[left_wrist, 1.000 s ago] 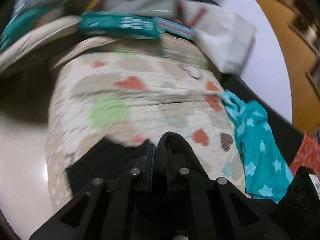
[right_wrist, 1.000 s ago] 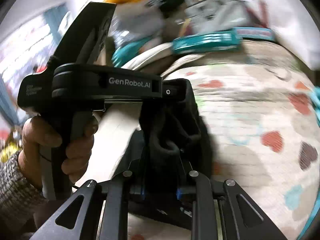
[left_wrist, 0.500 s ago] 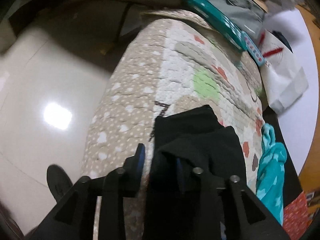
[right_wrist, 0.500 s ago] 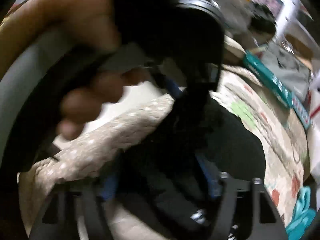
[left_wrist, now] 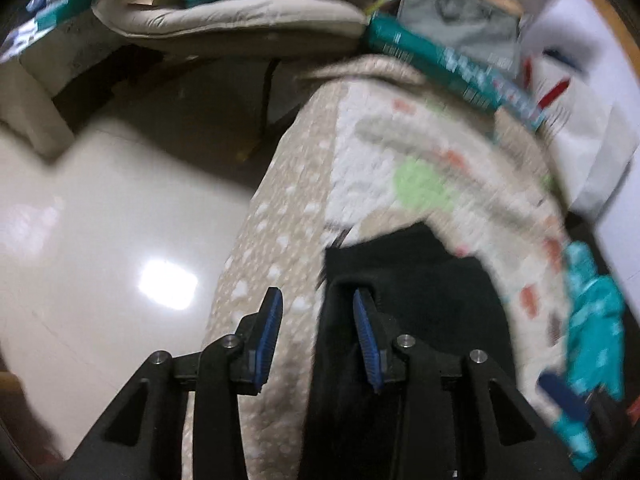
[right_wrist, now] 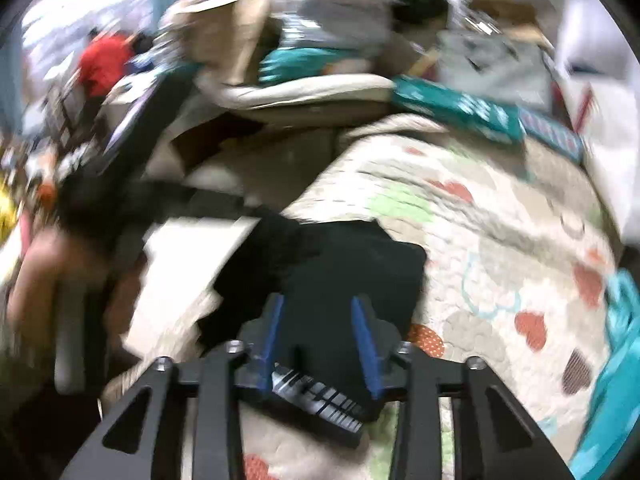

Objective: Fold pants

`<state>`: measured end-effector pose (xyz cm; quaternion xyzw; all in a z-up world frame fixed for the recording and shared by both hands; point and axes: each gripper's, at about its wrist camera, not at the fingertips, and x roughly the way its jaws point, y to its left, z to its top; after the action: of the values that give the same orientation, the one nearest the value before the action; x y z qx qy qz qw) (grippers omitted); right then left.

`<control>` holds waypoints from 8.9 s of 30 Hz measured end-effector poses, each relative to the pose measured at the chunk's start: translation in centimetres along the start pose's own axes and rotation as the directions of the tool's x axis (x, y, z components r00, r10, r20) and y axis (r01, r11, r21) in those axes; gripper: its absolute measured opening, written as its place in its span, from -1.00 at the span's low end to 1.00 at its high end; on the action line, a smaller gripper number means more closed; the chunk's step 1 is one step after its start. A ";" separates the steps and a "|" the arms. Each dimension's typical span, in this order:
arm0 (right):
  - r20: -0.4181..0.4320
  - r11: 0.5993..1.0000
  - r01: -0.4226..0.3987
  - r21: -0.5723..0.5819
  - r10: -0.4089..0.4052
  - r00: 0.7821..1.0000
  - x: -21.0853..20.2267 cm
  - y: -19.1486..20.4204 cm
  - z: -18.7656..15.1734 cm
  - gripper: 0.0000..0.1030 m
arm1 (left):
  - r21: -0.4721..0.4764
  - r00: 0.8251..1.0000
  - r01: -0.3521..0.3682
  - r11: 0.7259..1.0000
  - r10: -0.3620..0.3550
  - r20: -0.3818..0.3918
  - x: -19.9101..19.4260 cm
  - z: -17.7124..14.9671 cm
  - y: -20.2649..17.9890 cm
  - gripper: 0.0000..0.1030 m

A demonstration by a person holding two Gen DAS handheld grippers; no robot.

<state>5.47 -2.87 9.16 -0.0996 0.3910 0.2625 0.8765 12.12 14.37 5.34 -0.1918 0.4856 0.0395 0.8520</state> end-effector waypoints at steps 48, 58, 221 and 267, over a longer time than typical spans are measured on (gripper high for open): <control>0.012 0.963 0.113 0.244 -0.120 0.993 -2.2 -5.0 -7.6 0.55 | 0.185 0.980 -0.130 0.974 0.097 0.176 -5.4 -12.7 -4.4 0.36; -0.001 0.959 0.110 0.261 -0.114 0.994 -1.9 -5.3 -7.9 0.55 | 0.182 0.982 -0.124 0.976 0.094 0.164 -5.2 -12.7 -4.4 0.36; 0.117 0.699 -0.383 0.604 0.397 0.910 10.3 -13.2 -3.3 0.74 | -0.134 0.971 0.216 0.967 -0.227 -0.074 2.9 -3.0 0.0 0.43; 0.041 0.831 0.165 0.531 -0.219 0.975 -9.1 -18.2 -7.5 0.62 | 0.320 0.941 -0.164 0.933 0.051 0.334 -2.4 -3.5 -9.8 0.26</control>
<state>5.39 -24.51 10.26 0.1175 0.3913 0.0611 0.9107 10.51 4.35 8.59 -0.0042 0.3502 0.0321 0.9361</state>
